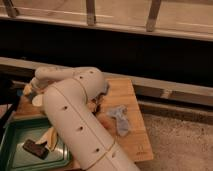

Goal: Stack cups into tray

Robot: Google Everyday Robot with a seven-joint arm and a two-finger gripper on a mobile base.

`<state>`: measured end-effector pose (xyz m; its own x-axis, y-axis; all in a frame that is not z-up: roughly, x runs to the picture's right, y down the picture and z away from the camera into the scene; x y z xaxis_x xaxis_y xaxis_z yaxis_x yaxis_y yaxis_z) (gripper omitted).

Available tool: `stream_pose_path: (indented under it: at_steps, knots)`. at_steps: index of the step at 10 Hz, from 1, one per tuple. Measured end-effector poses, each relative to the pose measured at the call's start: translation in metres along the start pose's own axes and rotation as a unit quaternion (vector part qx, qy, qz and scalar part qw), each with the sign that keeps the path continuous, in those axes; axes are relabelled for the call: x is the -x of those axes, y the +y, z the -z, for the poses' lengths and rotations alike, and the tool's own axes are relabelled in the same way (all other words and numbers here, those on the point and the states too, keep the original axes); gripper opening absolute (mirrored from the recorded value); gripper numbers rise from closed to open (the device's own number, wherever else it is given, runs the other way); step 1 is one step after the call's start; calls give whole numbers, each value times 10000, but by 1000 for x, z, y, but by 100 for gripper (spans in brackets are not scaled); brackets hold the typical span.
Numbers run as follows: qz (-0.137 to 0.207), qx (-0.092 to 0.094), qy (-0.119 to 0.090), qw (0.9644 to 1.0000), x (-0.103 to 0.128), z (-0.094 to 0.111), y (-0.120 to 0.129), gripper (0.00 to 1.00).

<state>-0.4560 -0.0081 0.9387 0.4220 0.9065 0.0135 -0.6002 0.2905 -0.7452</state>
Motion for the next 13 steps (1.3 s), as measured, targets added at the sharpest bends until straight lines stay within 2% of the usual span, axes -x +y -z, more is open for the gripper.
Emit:
stream_pose_path:
  at_steps: [2,3,4,5,8,12,13]
  knots:
    - [-60,76,-11,10000,-2,0,-1,25]
    - [-83,129,-11,9999,-3,-1,1,12]
    - [-81,165,3,9998,-4,-2,4,4]
    - [-85,181,10,9998,-5,-2,4,0]
    - [-111,216,-19,9997,-5,3,2,0]
    - [-112,300,-283,9991,8,34,-5,0]
    - [-65,288,-366,9989,14,47,-8,0]
